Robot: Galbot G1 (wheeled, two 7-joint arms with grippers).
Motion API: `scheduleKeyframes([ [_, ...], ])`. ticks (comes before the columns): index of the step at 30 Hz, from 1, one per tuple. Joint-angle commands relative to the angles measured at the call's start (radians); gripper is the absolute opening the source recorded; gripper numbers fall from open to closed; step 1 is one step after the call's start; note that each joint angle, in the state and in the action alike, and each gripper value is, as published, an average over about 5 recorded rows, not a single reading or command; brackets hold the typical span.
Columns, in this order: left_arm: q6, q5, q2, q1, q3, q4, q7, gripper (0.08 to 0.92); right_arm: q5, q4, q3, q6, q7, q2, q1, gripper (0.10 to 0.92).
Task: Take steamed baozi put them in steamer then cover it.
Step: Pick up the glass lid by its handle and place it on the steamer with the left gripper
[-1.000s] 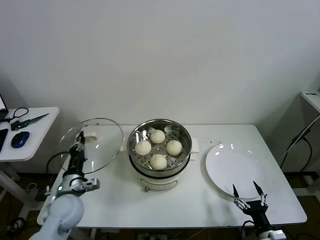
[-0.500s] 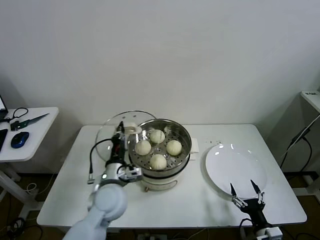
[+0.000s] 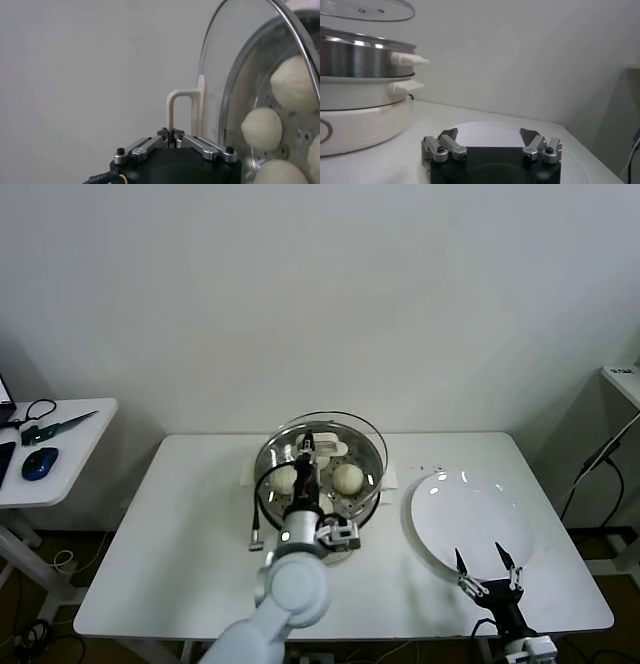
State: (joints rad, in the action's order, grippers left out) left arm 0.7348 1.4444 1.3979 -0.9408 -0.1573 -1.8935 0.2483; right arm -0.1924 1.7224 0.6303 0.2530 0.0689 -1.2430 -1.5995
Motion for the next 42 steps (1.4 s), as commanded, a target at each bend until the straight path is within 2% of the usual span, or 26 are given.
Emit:
scheduleKeyframes([
  [1, 0.035, 0.078, 0.129, 0.045, -0.075, 0.120, 0.022, 0.134, 0.001, -0.001, -0.001, 0.004, -0.002, -0.002, 0.003, 0.823],
  [17, 0.001, 0.063, 0.055, 0.023, -0.006, 0.156, -0.030, 0.134, -0.002, -0.002, 0.008, 0.018, -0.001, -0.002, -0.006, 0.823],
  [42, -0.016, 0.060, 0.049, 0.016, 0.018, 0.193, -0.070, 0.134, -0.003, 0.006, 0.015, 0.035, 0.004, -0.003, -0.027, 0.823],
])
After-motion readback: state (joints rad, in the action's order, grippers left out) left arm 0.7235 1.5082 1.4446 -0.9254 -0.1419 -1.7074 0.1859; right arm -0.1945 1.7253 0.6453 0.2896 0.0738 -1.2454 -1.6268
